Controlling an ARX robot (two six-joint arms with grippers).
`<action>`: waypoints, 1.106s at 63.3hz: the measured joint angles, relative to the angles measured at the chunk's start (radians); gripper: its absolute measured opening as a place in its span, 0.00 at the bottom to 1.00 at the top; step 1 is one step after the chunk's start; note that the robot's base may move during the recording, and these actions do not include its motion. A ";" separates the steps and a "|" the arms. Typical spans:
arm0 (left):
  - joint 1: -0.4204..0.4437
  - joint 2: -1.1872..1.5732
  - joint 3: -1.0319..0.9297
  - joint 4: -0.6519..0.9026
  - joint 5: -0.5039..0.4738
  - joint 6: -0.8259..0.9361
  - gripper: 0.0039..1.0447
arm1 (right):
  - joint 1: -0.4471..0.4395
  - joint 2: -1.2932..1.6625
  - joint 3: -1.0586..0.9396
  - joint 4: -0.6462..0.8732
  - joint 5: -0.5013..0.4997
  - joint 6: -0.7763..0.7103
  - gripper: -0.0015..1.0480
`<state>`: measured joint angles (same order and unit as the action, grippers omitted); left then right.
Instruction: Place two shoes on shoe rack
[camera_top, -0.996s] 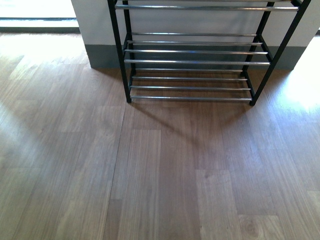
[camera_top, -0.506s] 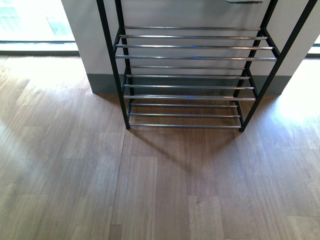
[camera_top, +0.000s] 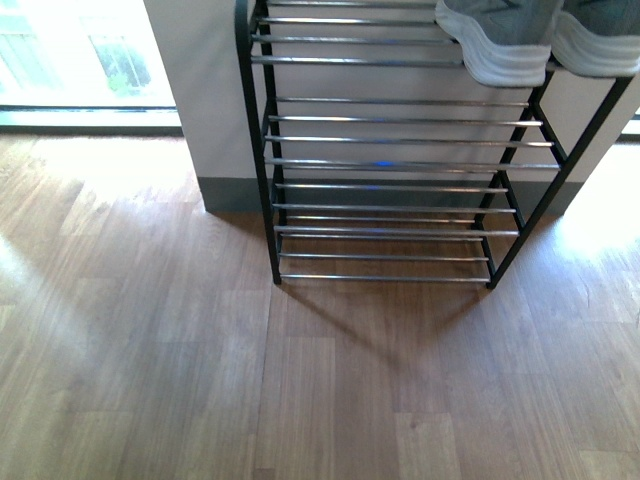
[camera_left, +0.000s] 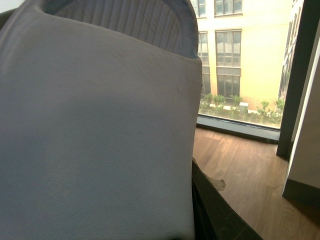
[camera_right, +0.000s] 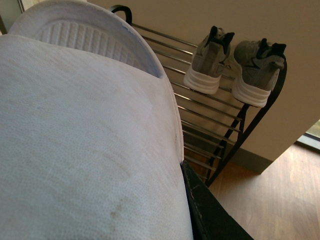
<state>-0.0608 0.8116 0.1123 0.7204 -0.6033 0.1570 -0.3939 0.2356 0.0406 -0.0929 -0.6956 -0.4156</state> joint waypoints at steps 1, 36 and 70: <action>0.000 0.000 0.000 0.000 0.001 0.000 0.02 | 0.000 0.000 0.000 0.000 0.000 0.000 0.02; 0.000 -0.002 0.000 0.000 0.000 0.000 0.02 | 0.000 0.000 0.000 0.000 0.000 0.000 0.02; 0.000 0.004 0.000 0.000 -0.002 0.000 0.02 | 0.000 0.001 0.000 0.000 0.000 0.000 0.02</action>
<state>-0.0605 0.8158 0.1123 0.7204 -0.6048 0.1566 -0.3939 0.2367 0.0410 -0.0929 -0.6960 -0.4156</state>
